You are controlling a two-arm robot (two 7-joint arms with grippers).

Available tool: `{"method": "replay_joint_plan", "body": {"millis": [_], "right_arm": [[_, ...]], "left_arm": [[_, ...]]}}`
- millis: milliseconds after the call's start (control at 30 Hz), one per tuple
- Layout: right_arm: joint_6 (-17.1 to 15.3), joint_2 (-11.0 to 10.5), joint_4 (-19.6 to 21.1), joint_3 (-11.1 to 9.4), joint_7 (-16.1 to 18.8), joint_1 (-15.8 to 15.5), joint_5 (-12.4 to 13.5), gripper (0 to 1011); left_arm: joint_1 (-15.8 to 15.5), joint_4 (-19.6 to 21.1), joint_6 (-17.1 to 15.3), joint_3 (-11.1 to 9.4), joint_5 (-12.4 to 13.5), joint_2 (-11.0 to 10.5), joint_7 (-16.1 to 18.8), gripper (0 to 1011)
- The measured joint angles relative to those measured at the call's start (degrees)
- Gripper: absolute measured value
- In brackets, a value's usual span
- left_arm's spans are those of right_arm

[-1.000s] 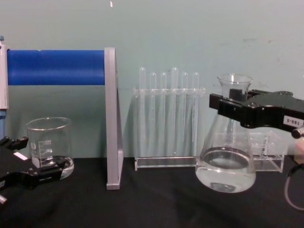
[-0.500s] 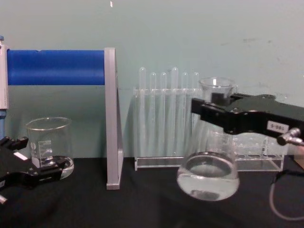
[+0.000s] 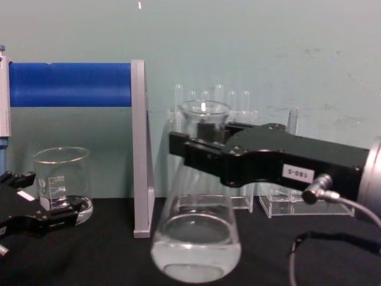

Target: Grasp the erlenmeyer flask with one hand, shake it three times, then place it back.

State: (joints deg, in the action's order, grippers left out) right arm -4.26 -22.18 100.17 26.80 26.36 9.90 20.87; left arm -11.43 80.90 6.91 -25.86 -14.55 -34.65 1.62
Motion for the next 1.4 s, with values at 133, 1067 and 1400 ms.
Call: {"method": "replay_joint_plan", "body": {"millis": [133,1067,1400], "right_arm": [[0.03,-0.31,0.79,1.33,0.9,0.08,0.64,456],[0.57,-1.66,0.01,3.14,-1.29,1.85,1.36,456],[1.11,-0.77,-3.1,-2.85,-6.73,2.15,-0.22,453]], "left_arm": [[0.0,0.0,0.0,0.0,0.0,0.0,0.0,1001],[0.0,0.0,0.0,0.0,0.0,0.0,0.0,1001],[0.0,0.0,0.0,0.0,0.0,0.0,0.0,1001]]}}
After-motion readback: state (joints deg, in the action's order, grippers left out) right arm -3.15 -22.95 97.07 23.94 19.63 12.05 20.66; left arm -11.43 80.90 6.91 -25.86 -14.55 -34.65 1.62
